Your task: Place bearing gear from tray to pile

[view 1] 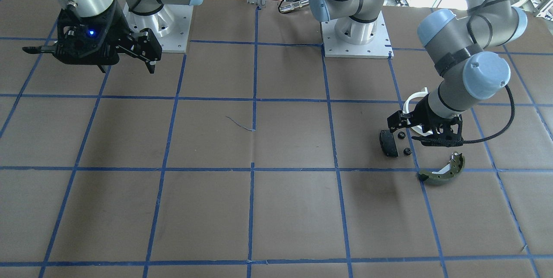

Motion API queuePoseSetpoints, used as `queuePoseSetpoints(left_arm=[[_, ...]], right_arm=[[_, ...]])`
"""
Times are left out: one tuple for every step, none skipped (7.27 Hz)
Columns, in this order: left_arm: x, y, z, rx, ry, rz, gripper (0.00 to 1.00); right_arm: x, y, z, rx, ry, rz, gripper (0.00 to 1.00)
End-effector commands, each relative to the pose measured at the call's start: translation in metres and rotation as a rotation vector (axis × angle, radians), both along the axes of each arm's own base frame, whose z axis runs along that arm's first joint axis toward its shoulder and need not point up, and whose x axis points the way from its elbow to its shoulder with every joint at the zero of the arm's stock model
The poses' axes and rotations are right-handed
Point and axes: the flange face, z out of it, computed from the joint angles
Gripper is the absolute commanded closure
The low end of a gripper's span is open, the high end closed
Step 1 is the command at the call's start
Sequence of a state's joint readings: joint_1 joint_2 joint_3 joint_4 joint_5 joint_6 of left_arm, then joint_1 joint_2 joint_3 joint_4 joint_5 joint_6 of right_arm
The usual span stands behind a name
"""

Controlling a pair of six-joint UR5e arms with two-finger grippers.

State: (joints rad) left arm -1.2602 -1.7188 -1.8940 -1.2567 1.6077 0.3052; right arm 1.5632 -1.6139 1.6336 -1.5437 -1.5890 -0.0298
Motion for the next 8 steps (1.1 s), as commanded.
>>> queuePoseSetpoints(left_arm=[[-0.074, -0.001, 0.151, 0.004, 0.003, -0.037, 0.0], [-0.104, 0.01, 0.205, 0.02, -0.016, 0.0, 0.0], [-0.119, 0.019, 0.24, -0.039, -0.014, -0.007, 0.0], [-0.127, 0.017, 0.236, -0.051, -0.013, -0.024, 0.0], [-0.141, 0.023, 0.231, -0.105, -0.018, -0.049, 0.0], [-0.168, 0.027, 0.222, -0.168, -0.02, -0.043, 0.01], [-0.194, 0.036, 0.218, -0.206, -0.025, -0.047, 0.0], [-0.198, 0.041, 0.209, -0.194, -0.02, -0.084, 0.0]], right_arm=[[0.0, 0.0, -0.001, 0.002, 0.0, 0.001, 0.0], [0.0, -0.001, -0.001, 0.002, -0.003, -0.002, 0.0], [0.0, 0.0, -0.001, 0.005, -0.003, -0.002, 0.0], [0.0, -0.001, -0.001, 0.004, -0.003, -0.002, 0.0], [0.0, -0.001, -0.001, 0.004, -0.003, -0.005, 0.0], [0.0, -0.001, -0.001, 0.004, -0.003, -0.005, 0.0], [0.0, 0.0, -0.002, 0.005, -0.003, -0.005, 0.0], [0.0, 0.0, -0.002, 0.005, -0.003, -0.005, 0.0]])
